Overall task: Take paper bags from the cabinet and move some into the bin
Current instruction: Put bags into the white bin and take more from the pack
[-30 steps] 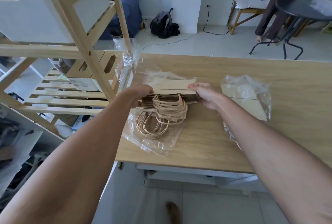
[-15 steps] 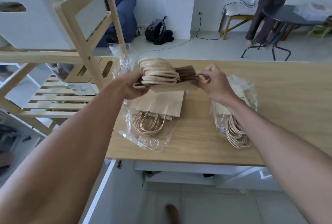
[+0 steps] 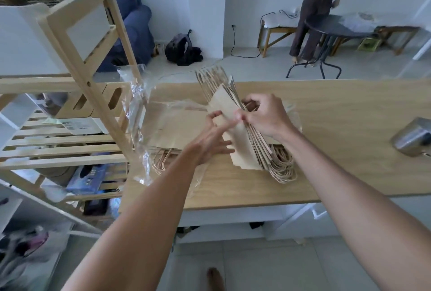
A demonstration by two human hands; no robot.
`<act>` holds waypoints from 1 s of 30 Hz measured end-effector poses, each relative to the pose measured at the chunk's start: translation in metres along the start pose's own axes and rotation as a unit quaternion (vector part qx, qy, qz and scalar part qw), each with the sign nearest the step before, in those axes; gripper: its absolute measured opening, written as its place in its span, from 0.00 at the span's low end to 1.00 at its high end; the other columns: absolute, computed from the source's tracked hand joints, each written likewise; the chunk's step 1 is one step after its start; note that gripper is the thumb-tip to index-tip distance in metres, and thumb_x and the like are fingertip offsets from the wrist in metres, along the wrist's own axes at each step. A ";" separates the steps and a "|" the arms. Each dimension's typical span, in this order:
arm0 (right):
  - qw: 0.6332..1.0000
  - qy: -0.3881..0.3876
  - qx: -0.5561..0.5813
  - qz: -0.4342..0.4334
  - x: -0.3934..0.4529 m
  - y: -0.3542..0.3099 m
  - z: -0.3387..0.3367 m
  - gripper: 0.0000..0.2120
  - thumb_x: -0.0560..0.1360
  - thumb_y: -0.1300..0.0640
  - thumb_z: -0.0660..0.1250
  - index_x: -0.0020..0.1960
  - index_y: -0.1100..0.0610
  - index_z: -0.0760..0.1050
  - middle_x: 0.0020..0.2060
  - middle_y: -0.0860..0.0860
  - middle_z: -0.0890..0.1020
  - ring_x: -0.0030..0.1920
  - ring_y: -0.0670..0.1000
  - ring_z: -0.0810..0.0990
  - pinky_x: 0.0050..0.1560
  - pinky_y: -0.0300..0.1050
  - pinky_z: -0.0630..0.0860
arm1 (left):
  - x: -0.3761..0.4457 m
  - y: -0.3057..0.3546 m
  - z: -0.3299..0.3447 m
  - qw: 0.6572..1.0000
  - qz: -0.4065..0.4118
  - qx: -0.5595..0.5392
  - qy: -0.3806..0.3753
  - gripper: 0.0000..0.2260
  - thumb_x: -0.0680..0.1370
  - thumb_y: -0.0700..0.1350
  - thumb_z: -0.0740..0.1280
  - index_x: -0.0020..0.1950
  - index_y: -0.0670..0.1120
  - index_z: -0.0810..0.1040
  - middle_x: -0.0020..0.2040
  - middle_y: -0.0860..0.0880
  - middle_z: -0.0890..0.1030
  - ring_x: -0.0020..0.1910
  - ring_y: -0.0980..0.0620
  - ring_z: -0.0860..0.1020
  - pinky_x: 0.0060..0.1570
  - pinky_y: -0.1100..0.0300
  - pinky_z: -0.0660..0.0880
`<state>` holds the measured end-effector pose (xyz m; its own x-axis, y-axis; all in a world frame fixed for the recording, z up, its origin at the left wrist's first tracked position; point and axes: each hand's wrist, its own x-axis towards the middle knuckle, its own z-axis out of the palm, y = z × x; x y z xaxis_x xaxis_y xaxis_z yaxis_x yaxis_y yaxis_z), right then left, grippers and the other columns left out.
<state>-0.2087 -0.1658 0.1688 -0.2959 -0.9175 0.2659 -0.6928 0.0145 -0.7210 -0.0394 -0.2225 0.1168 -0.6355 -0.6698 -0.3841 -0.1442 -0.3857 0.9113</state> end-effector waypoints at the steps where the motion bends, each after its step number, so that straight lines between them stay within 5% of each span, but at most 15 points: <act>1: 1.000 0.002 0.011 0.029 -0.002 0.006 0.002 0.09 0.69 0.48 0.79 0.46 0.50 0.86 0.34 0.42 0.84 0.32 0.35 0.79 0.33 0.30 0.72 | 0.000 -0.007 0.005 1.000 -0.002 0.013 -0.021 0.55 0.64 0.61 0.83 0.81 0.62 0.51 0.81 0.37 0.63 0.70 0.33 0.73 0.59 0.41 0.82; 6: 0.983 -0.016 0.125 0.137 -0.014 0.019 0.010 0.13 0.71 0.40 0.77 0.44 0.50 0.85 0.39 0.43 0.86 0.40 0.42 0.84 0.40 0.36 0.74 | 0.002 -0.014 0.013 0.998 -0.035 0.055 -0.026 0.56 0.65 0.60 0.83 0.84 0.63 0.51 0.83 0.42 0.60 0.72 0.33 0.72 0.58 0.44 0.83; 11: 0.916 -0.186 0.258 0.243 -0.024 0.027 0.026 0.20 0.75 0.37 0.72 0.60 0.49 0.84 0.57 0.52 0.86 0.56 0.61 0.86 0.59 0.63 0.82 | 0.008 -0.012 0.001 0.998 -0.003 0.047 0.029 0.23 0.79 0.63 0.68 0.71 0.54 0.79 0.71 0.46 0.78 0.61 0.38 0.82 0.47 0.50 0.85; 13: 0.906 -0.188 0.291 0.241 -0.029 0.028 0.031 0.14 0.81 0.44 0.68 0.60 0.52 0.82 0.54 0.49 0.86 0.48 0.56 0.88 0.49 0.53 0.86 | 0.004 -0.012 -0.006 0.999 0.004 0.032 0.015 0.15 0.82 0.57 0.68 0.64 0.52 0.83 0.60 0.49 0.84 0.61 0.45 0.82 0.48 0.50 0.85; 15: 0.915 -0.170 0.289 0.226 -0.033 0.027 0.036 0.09 0.83 0.48 0.66 0.58 0.50 0.82 0.52 0.45 0.85 0.43 0.46 0.87 0.44 0.45 0.86 | 0.000 -0.010 -0.014 1.000 -0.010 0.025 -0.013 0.16 0.80 0.58 0.72 0.64 0.52 0.83 0.58 0.50 0.85 0.60 0.49 0.82 0.50 0.49 0.85; 19: 0.887 -0.163 0.359 0.242 -0.034 0.032 0.042 0.17 0.80 0.45 0.70 0.63 0.53 0.83 0.62 0.50 0.85 0.56 0.58 0.87 0.55 0.62 0.84 | 0.001 -0.006 -0.019 0.997 -0.034 0.070 -0.008 0.36 0.72 0.67 0.75 0.75 0.51 0.75 0.67 0.49 0.81 0.62 0.52 0.80 0.47 0.52 0.85; 23: 0.887 -0.168 0.349 0.252 -0.036 0.037 0.045 0.17 0.80 0.46 0.70 0.64 0.53 0.83 0.62 0.53 0.85 0.61 0.62 0.84 0.57 0.66 0.82 | 0.003 -0.004 -0.020 0.996 -0.058 0.064 -0.012 0.46 0.64 0.69 0.79 0.77 0.53 0.72 0.71 0.46 0.78 0.66 0.50 0.78 0.46 0.52 0.85; 26: 0.898 -0.147 0.337 0.242 -0.033 0.033 0.044 0.16 0.83 0.50 0.64 0.69 0.50 0.78 0.65 0.52 0.83 0.56 0.57 0.85 0.50 0.57 0.84 | 0.004 -0.005 -0.020 0.996 -0.063 0.053 -0.014 0.46 0.63 0.68 0.81 0.77 0.54 0.72 0.71 0.48 0.76 0.68 0.51 0.75 0.48 0.51 0.85; 28: 0.933 -0.122 0.271 0.203 -0.033 0.030 0.041 0.20 0.84 0.51 0.61 0.75 0.43 0.71 0.70 0.46 0.75 0.63 0.50 0.77 0.60 0.53 0.76 | 0.004 -0.005 -0.018 0.997 -0.066 0.038 -0.012 0.43 0.66 0.64 0.81 0.78 0.53 0.72 0.71 0.49 0.74 0.66 0.53 0.74 0.48 0.50 0.85; 30: 0.965 -0.100 0.196 0.144 -0.032 0.031 0.038 0.19 0.86 0.53 0.55 0.74 0.39 0.70 0.70 0.52 0.75 0.66 0.54 0.74 0.63 0.49 0.71 | 0.004 -0.004 -0.015 0.997 -0.064 0.032 -0.004 0.39 0.69 0.60 0.80 0.77 0.53 0.73 0.71 0.50 0.74 0.64 0.55 0.73 0.48 0.49 0.85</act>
<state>-0.1963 -0.1512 0.1137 -0.2786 -0.9569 -0.0823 -0.2880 0.1650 -0.9433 -0.0296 -0.2335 0.1094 -0.6150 -0.6128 -0.4962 -0.2718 -0.4260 0.8629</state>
